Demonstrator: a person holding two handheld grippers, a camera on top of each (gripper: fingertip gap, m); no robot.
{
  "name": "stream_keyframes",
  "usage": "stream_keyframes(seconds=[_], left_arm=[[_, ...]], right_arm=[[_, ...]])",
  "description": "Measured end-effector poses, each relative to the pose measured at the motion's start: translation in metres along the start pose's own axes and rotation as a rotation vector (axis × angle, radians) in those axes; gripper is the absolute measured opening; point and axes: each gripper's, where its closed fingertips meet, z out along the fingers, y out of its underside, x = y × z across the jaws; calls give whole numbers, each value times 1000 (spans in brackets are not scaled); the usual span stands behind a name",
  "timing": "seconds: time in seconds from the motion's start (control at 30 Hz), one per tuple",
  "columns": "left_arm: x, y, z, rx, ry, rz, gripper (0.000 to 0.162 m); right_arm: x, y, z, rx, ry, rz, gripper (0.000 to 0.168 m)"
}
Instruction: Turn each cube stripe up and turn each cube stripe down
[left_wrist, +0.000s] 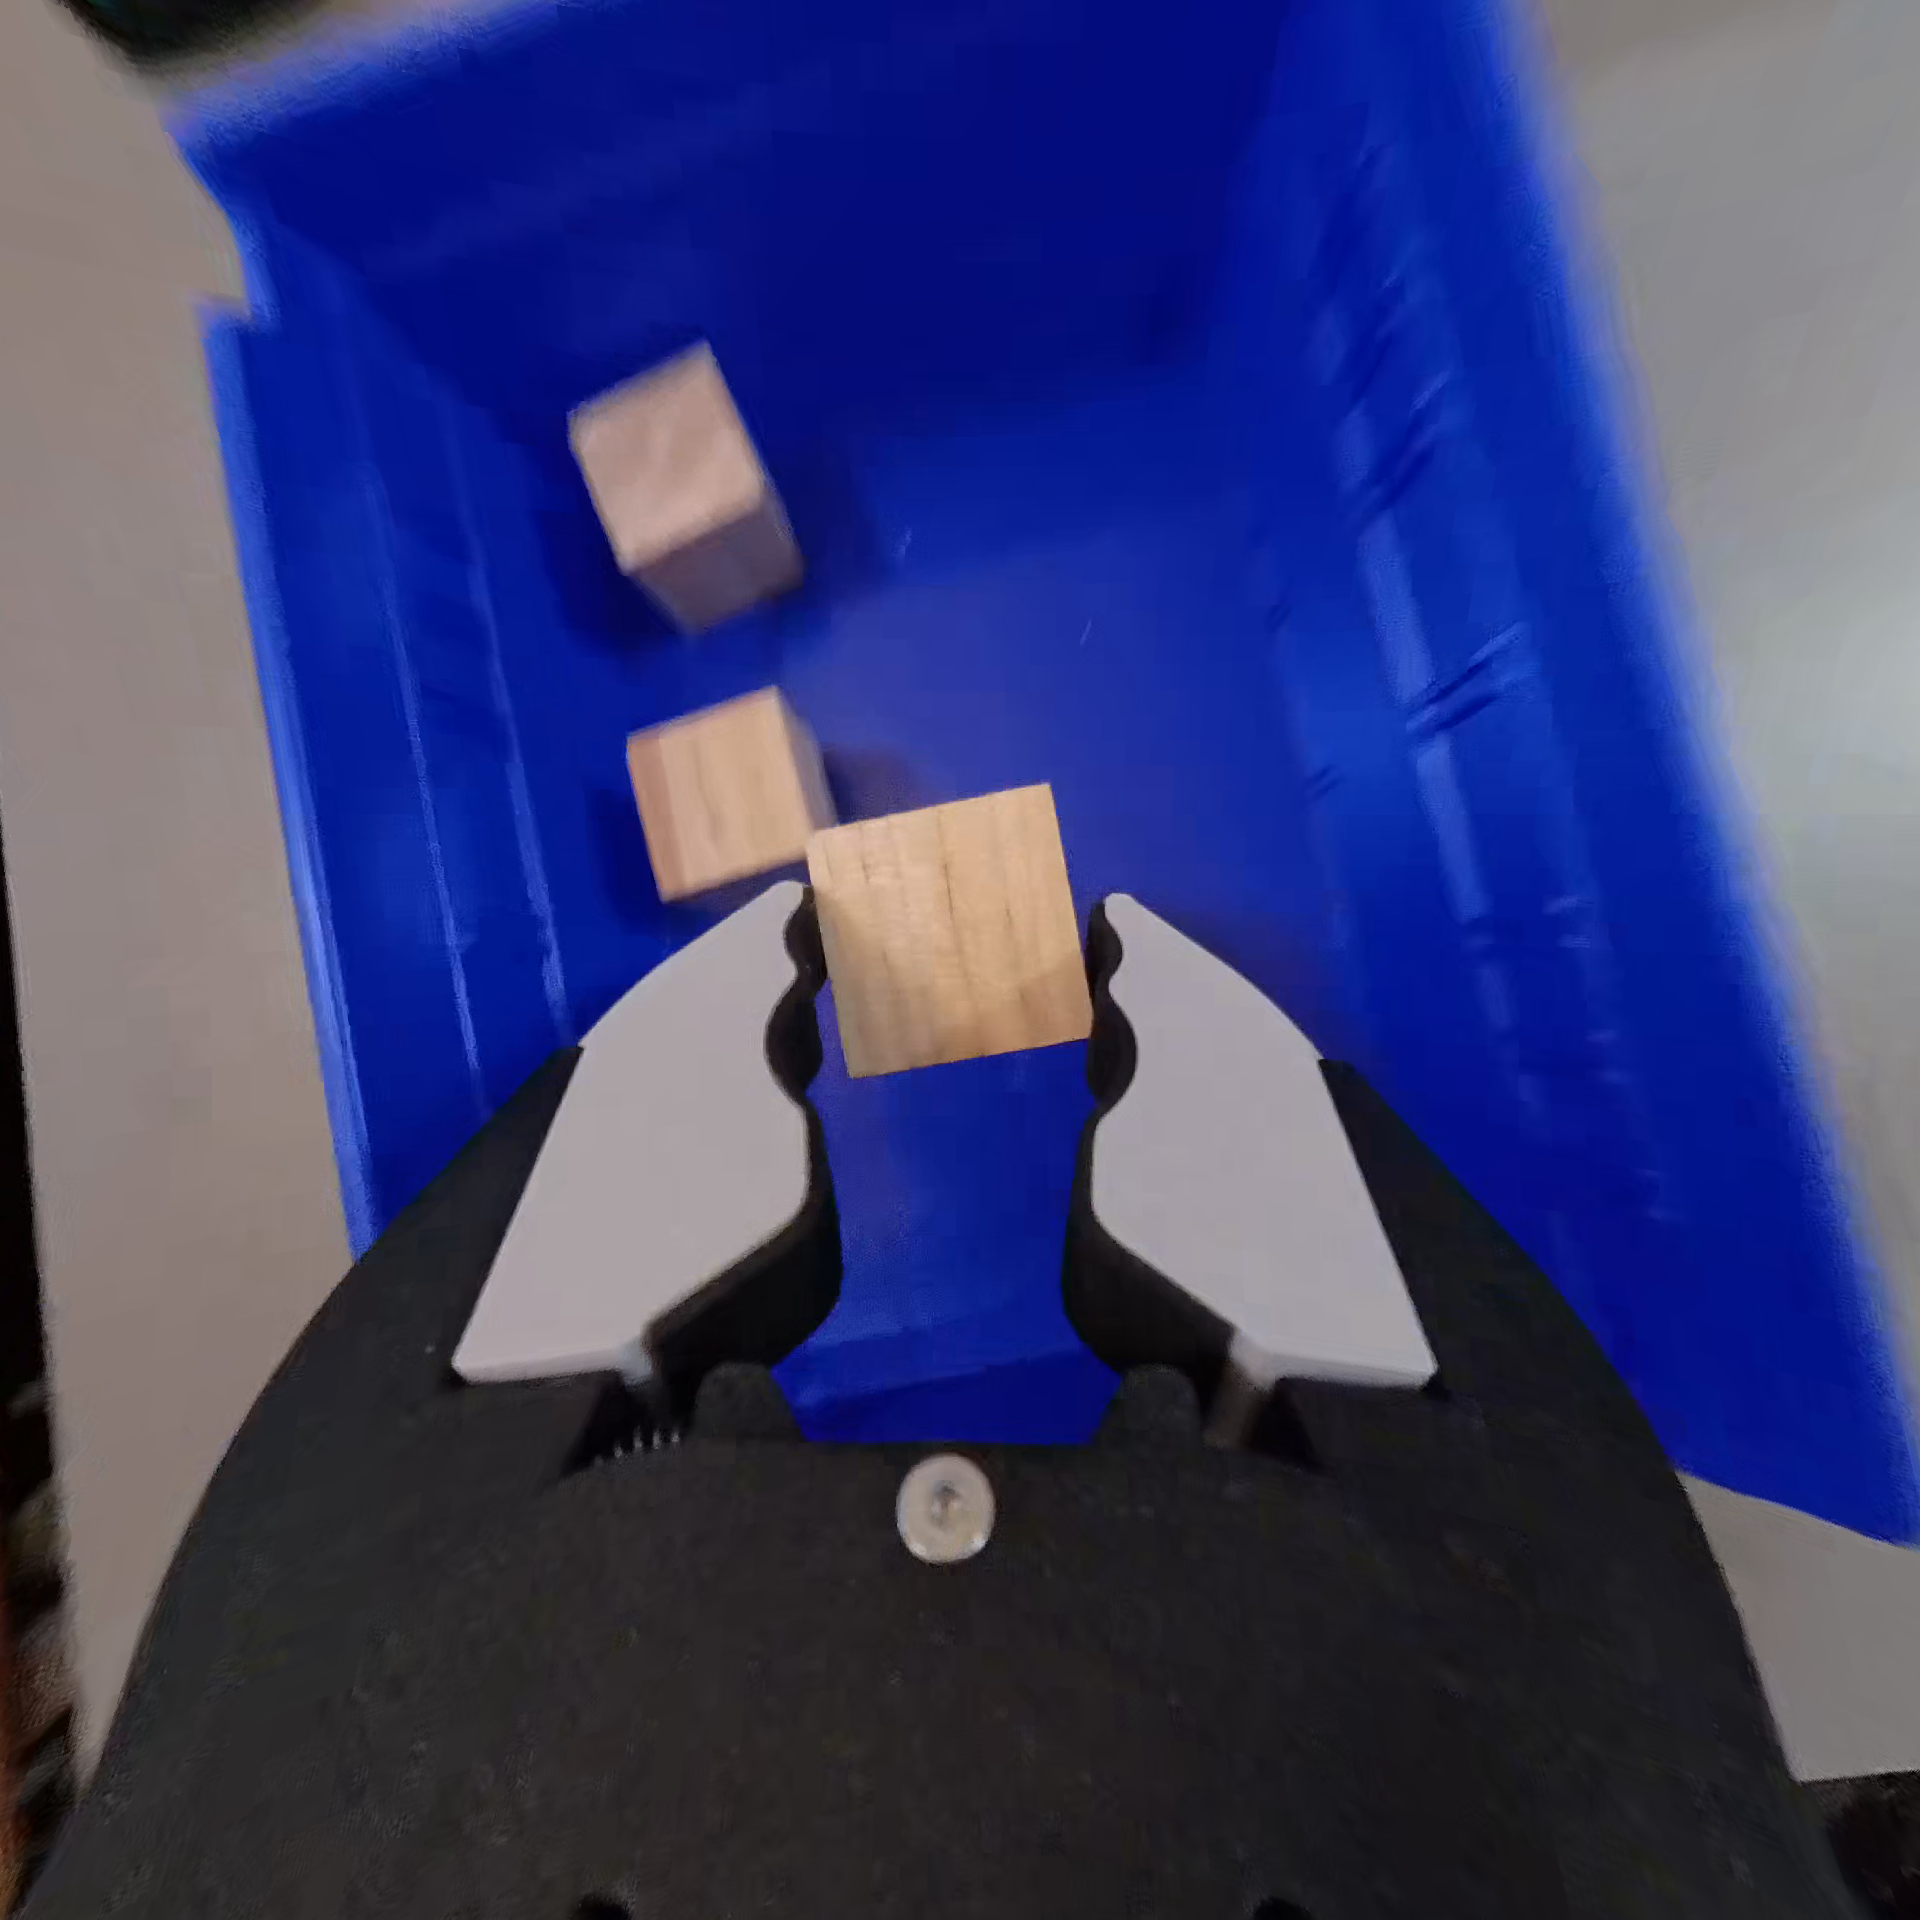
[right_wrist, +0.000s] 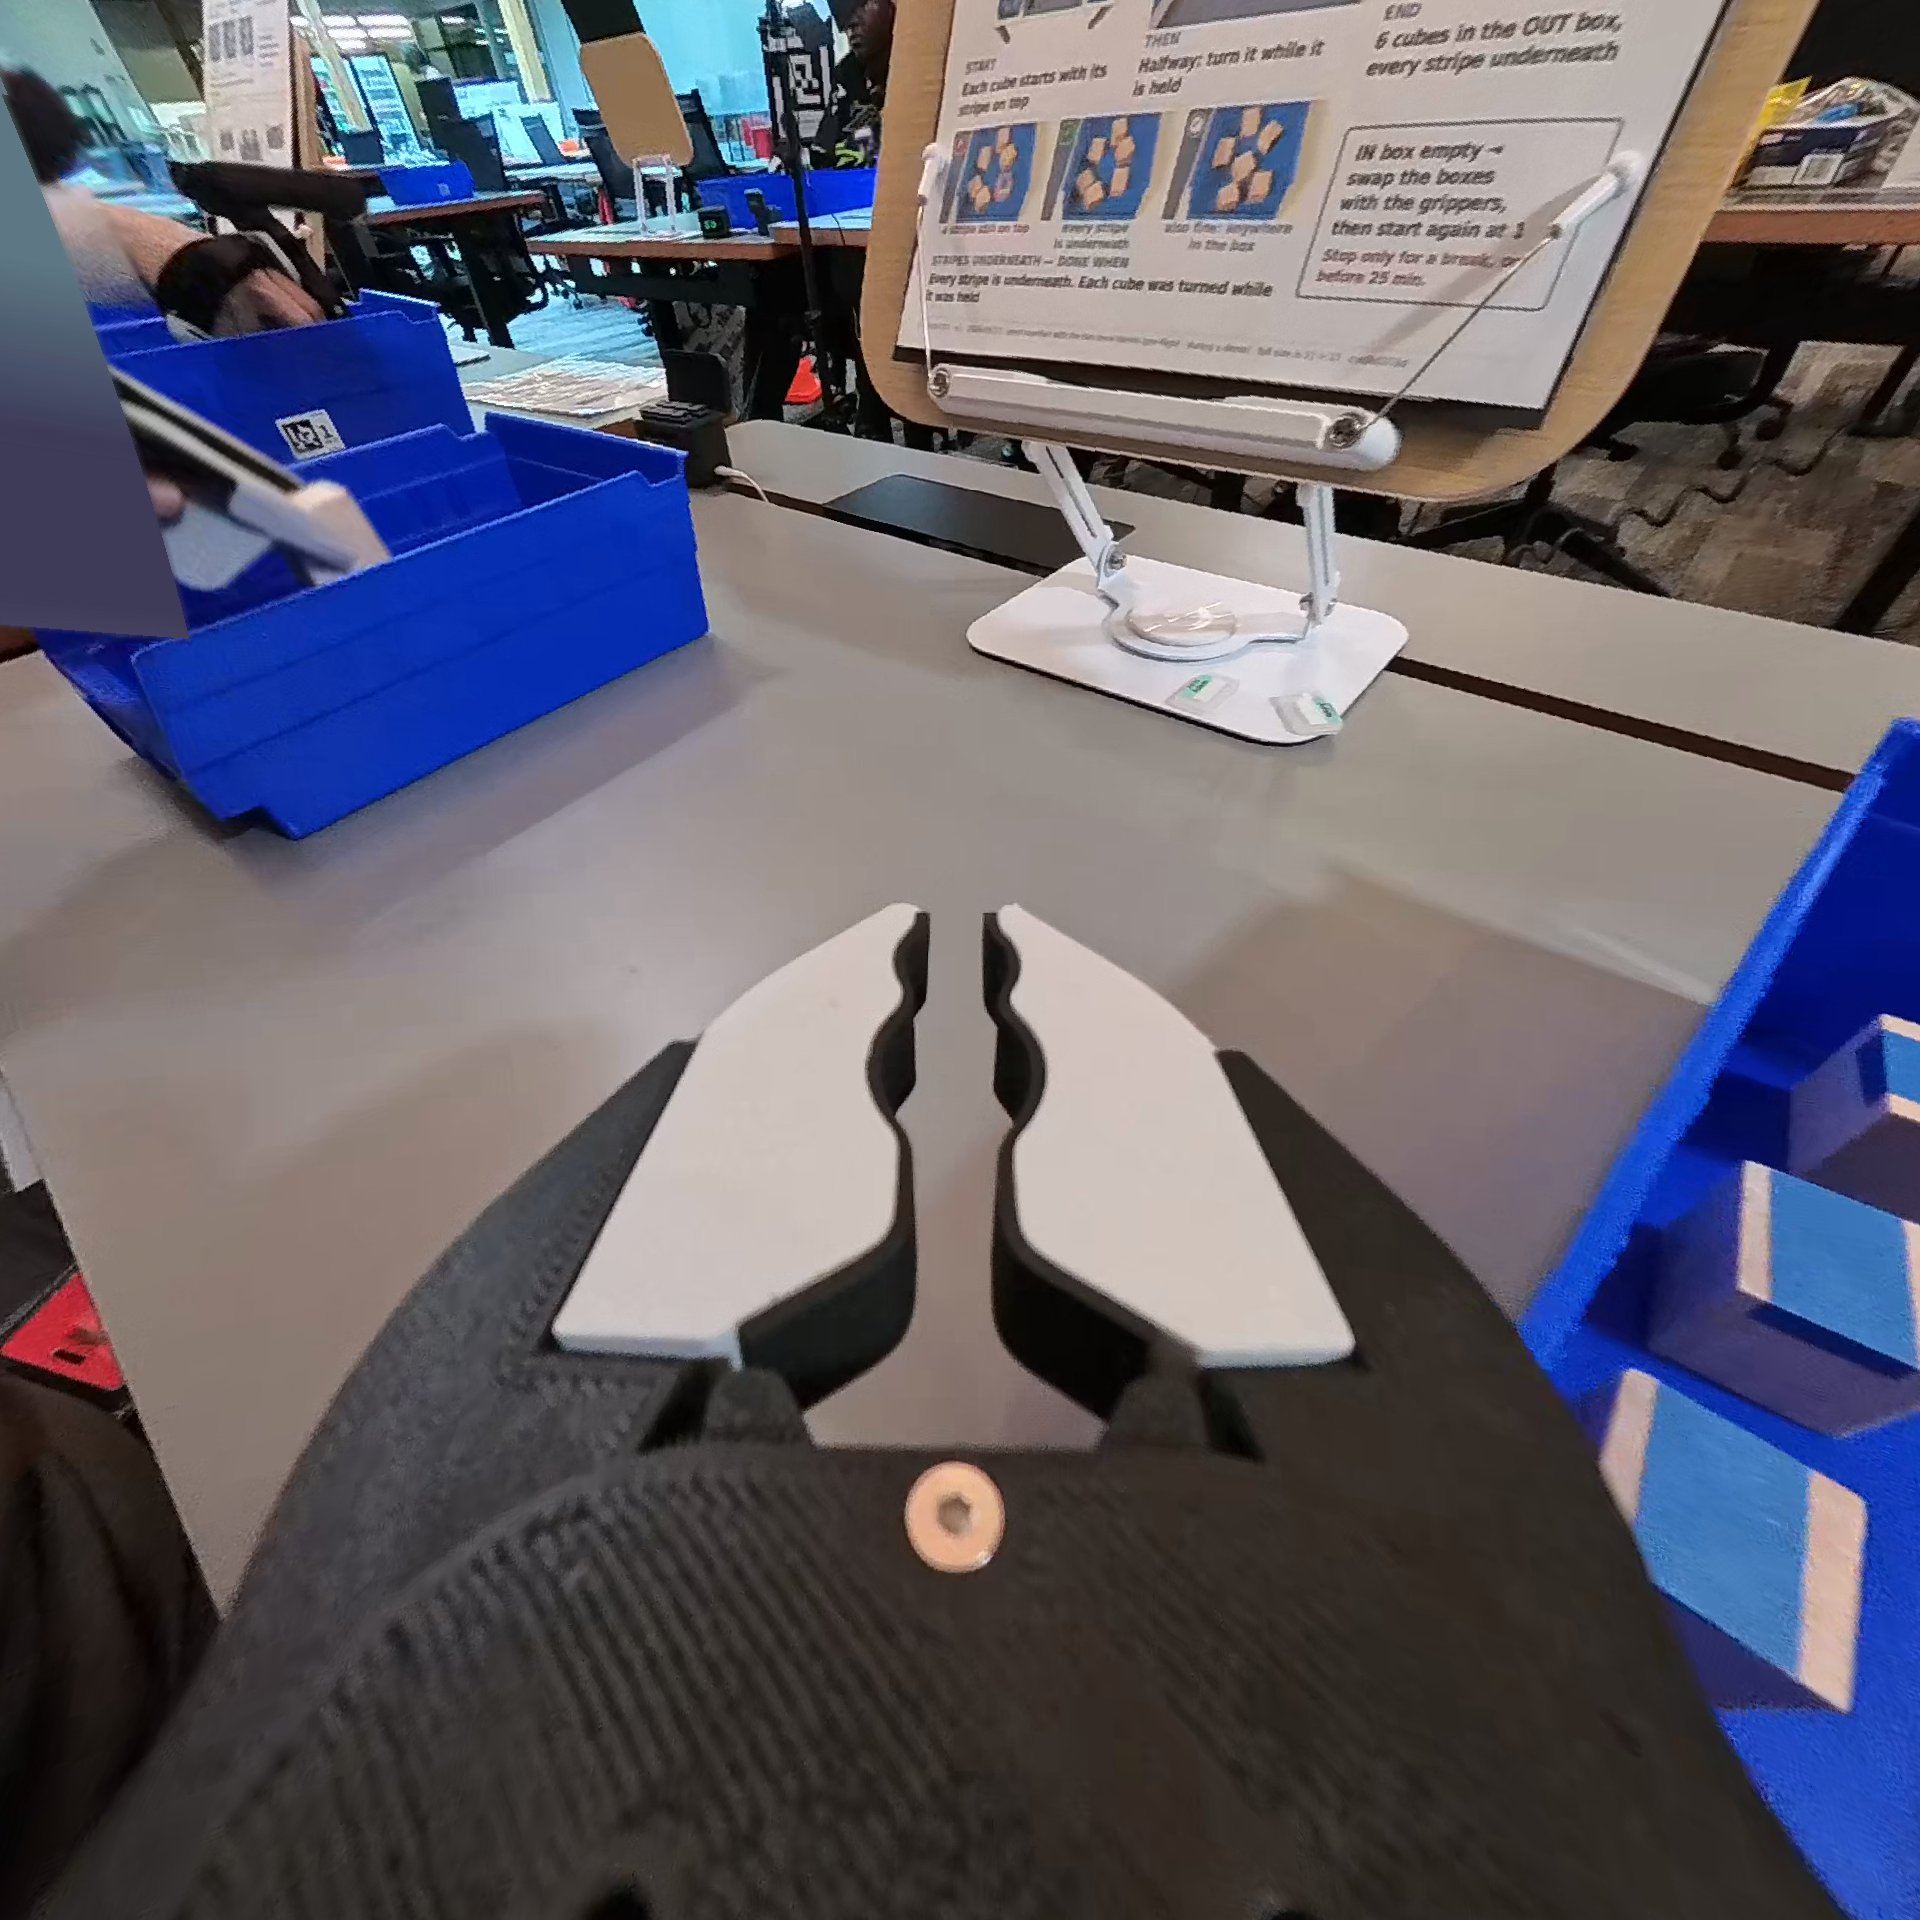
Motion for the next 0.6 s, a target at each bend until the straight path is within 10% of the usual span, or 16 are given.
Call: stream_keyframes(seconds=[0.3, 0.43, 0.6], left_arm=[[139, -108, -134, 656, 926, -297, 48], [231, -101, -147, 565, 1354, -412, 48], [312, -75, -142, 264, 1787, -685, 48]], right_arm=[[-36, -10, 11, 62, -100, 56, 25], [-73, -32, 17, 189, -174, 112, 69], [-115, -45, 12, 291, -203, -73, 77]])
